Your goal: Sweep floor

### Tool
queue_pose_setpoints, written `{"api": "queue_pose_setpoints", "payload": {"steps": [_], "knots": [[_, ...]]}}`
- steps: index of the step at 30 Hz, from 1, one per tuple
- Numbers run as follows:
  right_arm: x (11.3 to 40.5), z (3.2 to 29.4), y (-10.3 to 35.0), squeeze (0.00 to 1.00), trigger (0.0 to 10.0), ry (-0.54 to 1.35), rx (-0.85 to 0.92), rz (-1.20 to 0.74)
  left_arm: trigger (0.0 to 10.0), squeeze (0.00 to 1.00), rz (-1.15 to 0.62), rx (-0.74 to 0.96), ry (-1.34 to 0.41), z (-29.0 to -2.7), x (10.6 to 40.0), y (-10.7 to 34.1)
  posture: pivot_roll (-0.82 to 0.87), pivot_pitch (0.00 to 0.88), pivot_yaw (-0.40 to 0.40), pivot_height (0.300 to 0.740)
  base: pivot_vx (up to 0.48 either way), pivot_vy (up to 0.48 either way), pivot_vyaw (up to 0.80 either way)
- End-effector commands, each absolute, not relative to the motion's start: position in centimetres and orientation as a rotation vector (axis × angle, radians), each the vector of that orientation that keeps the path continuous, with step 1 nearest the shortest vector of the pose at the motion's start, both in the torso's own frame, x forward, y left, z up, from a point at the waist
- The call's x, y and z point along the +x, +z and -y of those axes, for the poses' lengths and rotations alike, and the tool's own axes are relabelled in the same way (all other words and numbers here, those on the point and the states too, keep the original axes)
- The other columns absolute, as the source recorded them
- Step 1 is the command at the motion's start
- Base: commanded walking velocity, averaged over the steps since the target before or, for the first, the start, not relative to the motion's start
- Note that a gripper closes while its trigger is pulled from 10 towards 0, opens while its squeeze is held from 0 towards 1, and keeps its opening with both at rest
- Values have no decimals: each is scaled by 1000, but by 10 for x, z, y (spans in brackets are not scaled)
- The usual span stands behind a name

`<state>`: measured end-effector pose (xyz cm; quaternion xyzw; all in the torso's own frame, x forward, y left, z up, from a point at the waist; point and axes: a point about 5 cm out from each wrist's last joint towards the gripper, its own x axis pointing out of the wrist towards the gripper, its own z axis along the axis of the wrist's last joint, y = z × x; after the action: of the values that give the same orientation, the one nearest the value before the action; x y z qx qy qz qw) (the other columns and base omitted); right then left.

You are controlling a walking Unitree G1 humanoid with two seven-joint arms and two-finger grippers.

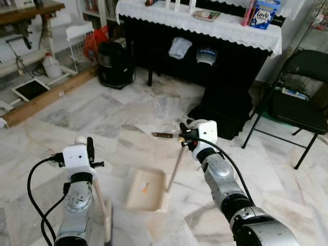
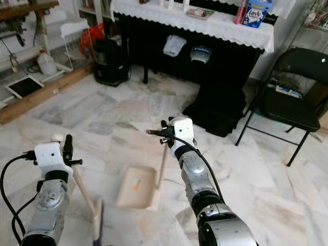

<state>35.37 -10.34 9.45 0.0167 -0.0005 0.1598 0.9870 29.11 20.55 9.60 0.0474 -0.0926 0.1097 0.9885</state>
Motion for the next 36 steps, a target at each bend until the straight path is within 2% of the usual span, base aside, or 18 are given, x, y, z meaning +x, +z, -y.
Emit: {"api": "queue_pose_setpoints", "payload": {"steps": [1, 26, 32, 36], "knots": [[360, 110, 108, 0, 10000, 301, 21, 54, 10000, 0, 230, 79, 186, -198, 296, 108, 52, 0, -84, 740, 307, 0, 0], [360, 107, 111, 0, 10000, 334, -6, 71, 10000, 0, 234, 69, 211, -202, 293, 109, 68, 0, -101, 740, 436, 0, 0], [359, 105, 112, 0, 10000, 352, -9, 84, 10000, 0, 236, 65, 212, -201, 294, 110, 63, 0, -105, 740, 480, 0, 706], [360, 107, 112, 0, 10000, 341, 4, 75, 10000, 0, 235, 62, 215, -202, 293, 109, 59, 0, -107, 740, 480, 0, 0]]}}
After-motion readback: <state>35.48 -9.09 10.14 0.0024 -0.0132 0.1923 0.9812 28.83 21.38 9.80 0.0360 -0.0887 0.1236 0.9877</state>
